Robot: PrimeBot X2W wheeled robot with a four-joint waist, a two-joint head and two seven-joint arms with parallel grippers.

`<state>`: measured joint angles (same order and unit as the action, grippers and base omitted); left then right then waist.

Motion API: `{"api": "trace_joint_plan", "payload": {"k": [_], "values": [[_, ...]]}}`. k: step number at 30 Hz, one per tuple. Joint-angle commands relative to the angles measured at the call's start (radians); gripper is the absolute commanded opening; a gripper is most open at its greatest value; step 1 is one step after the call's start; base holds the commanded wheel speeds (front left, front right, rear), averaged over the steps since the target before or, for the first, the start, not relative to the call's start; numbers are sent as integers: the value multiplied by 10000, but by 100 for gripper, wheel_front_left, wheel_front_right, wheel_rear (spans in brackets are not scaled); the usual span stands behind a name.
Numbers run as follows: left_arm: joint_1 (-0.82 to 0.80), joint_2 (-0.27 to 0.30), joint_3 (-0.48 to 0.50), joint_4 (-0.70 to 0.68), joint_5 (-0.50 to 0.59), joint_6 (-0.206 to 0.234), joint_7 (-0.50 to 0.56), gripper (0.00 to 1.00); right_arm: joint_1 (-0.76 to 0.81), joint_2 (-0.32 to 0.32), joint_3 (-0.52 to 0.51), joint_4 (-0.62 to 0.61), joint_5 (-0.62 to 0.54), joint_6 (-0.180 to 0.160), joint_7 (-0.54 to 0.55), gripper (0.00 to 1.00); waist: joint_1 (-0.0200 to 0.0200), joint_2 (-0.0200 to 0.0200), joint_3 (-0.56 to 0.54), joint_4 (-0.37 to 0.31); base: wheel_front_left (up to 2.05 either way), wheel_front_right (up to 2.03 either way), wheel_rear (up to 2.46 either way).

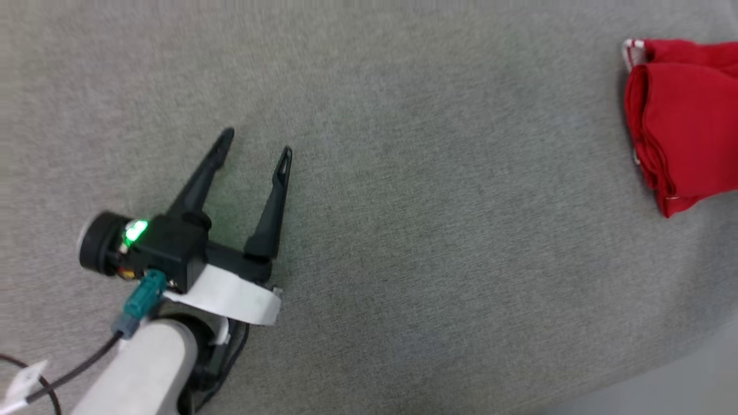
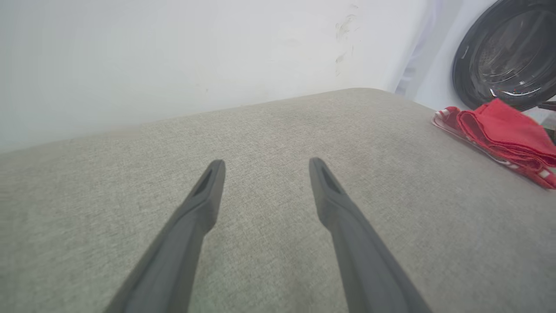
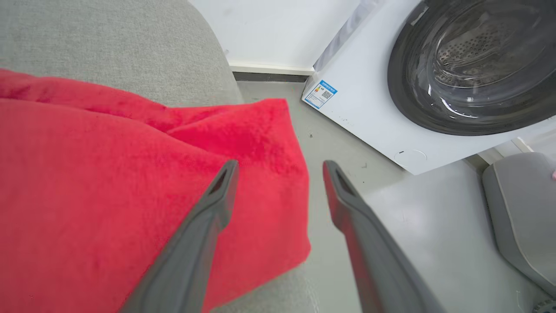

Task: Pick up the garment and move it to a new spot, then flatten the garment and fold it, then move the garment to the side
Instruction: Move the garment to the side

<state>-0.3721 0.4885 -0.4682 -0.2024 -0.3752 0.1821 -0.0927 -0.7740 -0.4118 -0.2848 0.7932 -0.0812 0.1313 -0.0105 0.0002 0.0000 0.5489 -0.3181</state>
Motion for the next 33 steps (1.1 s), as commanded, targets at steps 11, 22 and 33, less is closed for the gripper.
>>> {"api": "trace_joint_plan", "payload": {"k": [11, 22, 33], "values": [[1994, -974, 152, 1286, -983, 684, -1073, 100, 3043, 634, 129, -1675, 389, -11, -501, 100, -2, 0, -3720, 559, 0, 0, 0], [3394, -1294, 314, 1972, -1468, 1050, -1379, 100, 7225, 2775, 713, -6068, 1567, -8, 265, 100, -2, 0, -5362, 1641, 0, 0, 0], [3524, -1152, 655, 2582, -1513, 1028, -1579, 100, 8776, 3577, 1911, -8601, 2032, -9, 158, 100, -2, 0, -5742, 2879, 0, 0, 0]]}}
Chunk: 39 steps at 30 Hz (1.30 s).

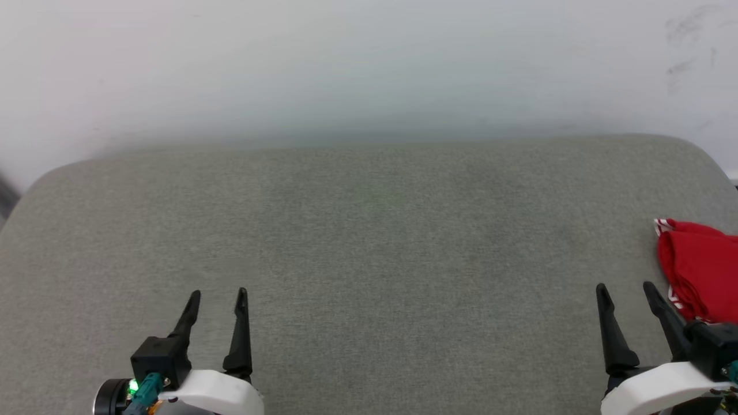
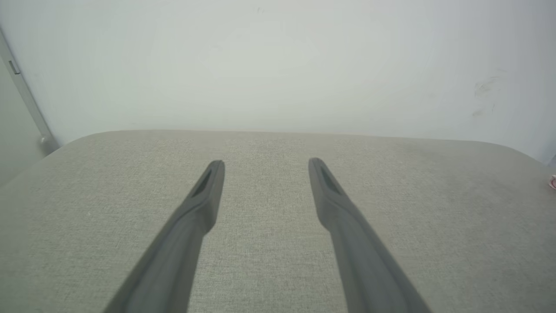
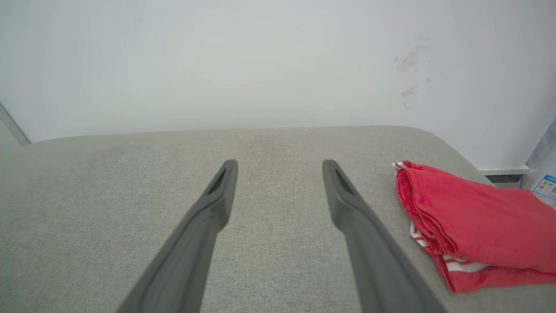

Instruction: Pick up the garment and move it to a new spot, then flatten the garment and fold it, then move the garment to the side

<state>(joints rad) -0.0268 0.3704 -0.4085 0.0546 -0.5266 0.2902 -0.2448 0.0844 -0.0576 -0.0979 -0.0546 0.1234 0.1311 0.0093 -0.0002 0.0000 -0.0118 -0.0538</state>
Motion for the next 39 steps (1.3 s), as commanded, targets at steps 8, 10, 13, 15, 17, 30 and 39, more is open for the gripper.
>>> {"api": "trace_joint_plan", "payload": {"k": [8, 10, 13, 15, 17, 30, 39], "values": [[260, -67, 63, 271, 134, -120, -144, 100, 794, 71, 420, -974, -226, -7, 181, 100, 2, 0, -398, 540, 0, 0, 0], [295, -154, 24, 439, 150, -239, -164, 100, 992, 81, 509, -1080, -193, -6, 249, 100, 2, 0, -478, 558, 0, 0, 0], [252, -194, -22, 561, 185, -336, -181, 100, 1047, 87, 499, -1068, -173, -7, 239, 100, 2, 0, -502, 535, 0, 0, 0], [204, -196, -36, 641, 195, -385, -187, 100, 1052, 89, 516, -1008, -173, -6, 230, 100, 2, 0, -505, 500, 0, 0, 0], [153, -196, -21, 715, 177, -447, -191, 100, 1034, 90, 530, -958, -186, -6, 203, 100, 2, 0, -508, 470, 0, 0, 0], [394, -446, -5, 1120, -159, -604, -43, 0, 1017, 43, 612, -346, 291, 0, 80, 0, 3, 0, -492, 454, 0, 0, 0], [232, -750, 604, 1215, -1525, -1044, 372, 0, 628, -64, 636, 68, 2227, -1, 109, 0, 3, 0, -445, 460, 0, 0, 0]]}}
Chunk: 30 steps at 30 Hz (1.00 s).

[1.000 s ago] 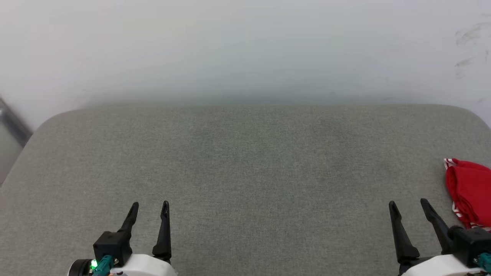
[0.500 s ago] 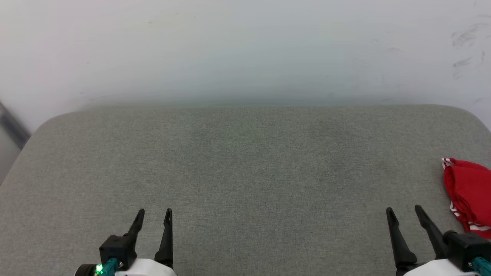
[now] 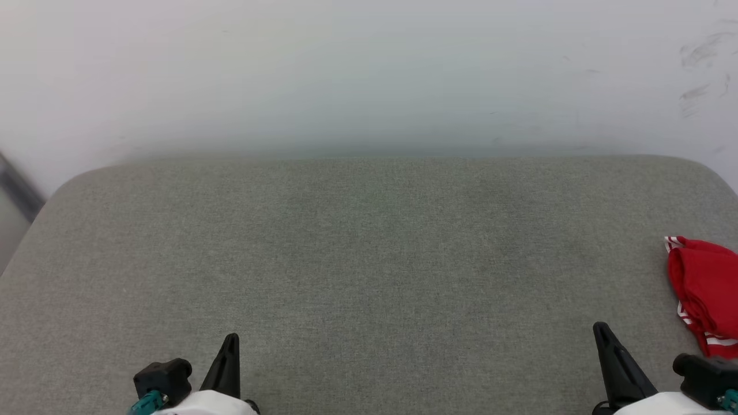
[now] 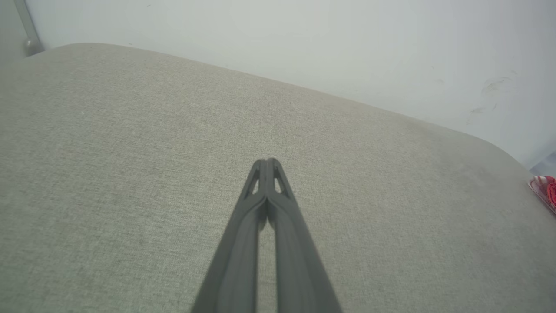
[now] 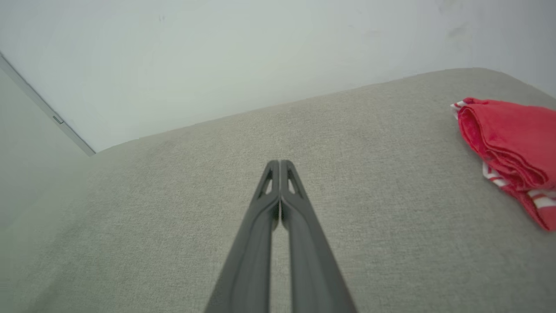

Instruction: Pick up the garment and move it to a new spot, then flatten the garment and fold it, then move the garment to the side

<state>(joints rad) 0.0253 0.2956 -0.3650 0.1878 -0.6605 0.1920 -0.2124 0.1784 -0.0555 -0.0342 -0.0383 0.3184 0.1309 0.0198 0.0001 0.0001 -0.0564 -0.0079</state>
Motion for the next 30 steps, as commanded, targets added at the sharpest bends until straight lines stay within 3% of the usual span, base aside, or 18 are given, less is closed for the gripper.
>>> {"api": "trace_joint_plan", "payload": {"k": [1, 30], "values": [[-308, -34, 232, -103, -328, -110, 91, 0, -353, -94, 2, -51, 476, 1, 6, 0, 0, -1, 7, 1, 0, 0, 0], [-739, -853, 1837, 164, -3787, -1275, 1191, 0, -1315, -242, -37, 991, 5280, 0, 136, 0, 0, -1, 157, 21, 0, 0, 0]]}}
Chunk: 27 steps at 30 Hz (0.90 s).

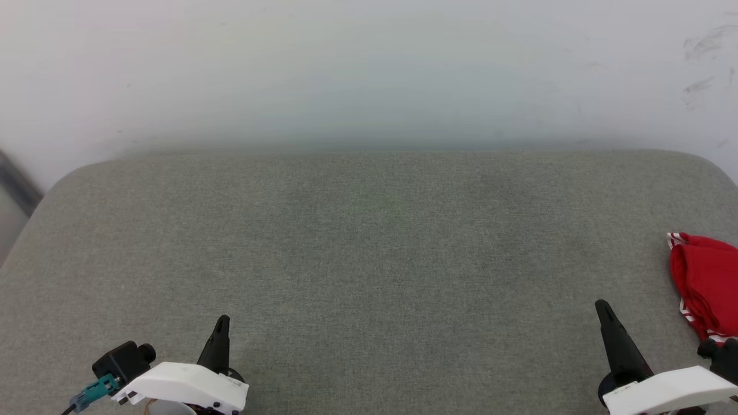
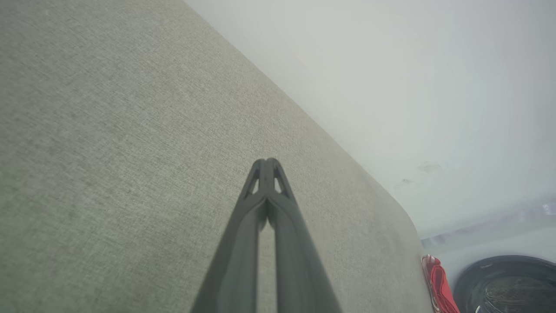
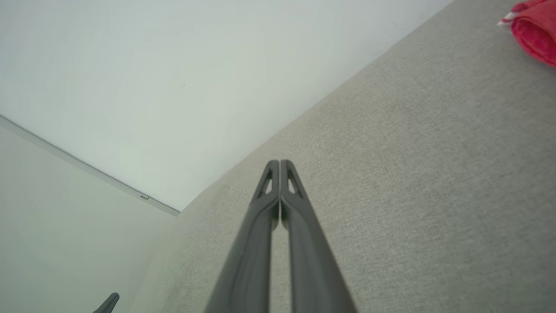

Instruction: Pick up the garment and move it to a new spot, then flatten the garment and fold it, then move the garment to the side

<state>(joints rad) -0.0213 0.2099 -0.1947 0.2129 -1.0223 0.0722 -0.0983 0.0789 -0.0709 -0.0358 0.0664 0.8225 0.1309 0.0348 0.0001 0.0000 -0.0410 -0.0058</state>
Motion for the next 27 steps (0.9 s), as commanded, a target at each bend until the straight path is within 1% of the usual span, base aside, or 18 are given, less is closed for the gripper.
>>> {"api": "trace_joint_plan", "payload": {"k": [1, 27], "values": [[-285, -23, 180, -82, -271, -112, 82, 0, -348, -91, -24, -28, 378, 1, -8, 0, -1, 0, 8, 1, 0, 0, 0], [-552, -606, 1298, 68, -2537, -885, 858, 0, -957, -111, -152, 682, 3497, 0, 164, 0, -1, 0, 144, 19, 0, 0, 0]]}}
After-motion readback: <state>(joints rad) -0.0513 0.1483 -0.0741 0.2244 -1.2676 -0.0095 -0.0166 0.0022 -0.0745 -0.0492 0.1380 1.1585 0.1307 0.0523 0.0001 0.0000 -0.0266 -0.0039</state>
